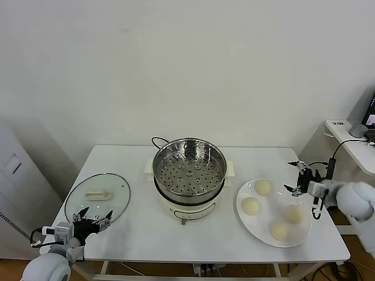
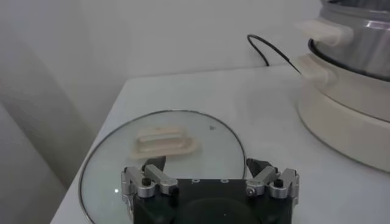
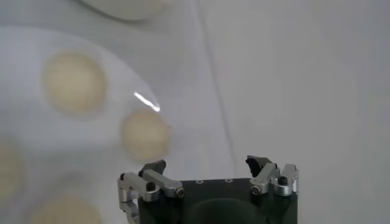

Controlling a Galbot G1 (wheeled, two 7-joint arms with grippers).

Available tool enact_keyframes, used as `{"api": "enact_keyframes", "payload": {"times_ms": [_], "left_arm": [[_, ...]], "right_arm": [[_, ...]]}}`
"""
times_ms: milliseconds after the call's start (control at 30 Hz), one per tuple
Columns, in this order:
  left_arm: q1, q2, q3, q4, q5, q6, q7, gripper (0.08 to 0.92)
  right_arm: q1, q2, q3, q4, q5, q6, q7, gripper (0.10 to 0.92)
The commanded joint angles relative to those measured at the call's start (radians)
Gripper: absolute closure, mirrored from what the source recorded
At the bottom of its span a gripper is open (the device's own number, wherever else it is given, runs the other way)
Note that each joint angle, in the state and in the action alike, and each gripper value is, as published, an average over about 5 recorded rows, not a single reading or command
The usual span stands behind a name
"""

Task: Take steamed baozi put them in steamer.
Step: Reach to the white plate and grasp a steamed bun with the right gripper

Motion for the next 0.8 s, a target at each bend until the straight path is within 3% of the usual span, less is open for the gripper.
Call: {"api": "enact_keyframes", "payload": {"times_ms": [33,333,800], "left_arm": [[-0.001,0.000,0.001,-0.002,0.002,0.002,-0.001,0.177],[-0.008,-0.004,0.000,-0.008,0.001,0.012,-0.001,0.177],[-0.016,-0.007,0.009,-0.010,0.001,0.018,0.000,0.177]], "right_arm": [[0.512,-0.022,-0.539,-0.249,0.080,0.065,-0.236,0.203],[0.609,0.131,-0.677,-0.394,0.083,0.104,-0.301,0.203],[0.548,0.278,-0.625,-0.515,0.004,0.133,-0.262,0.203]]}}
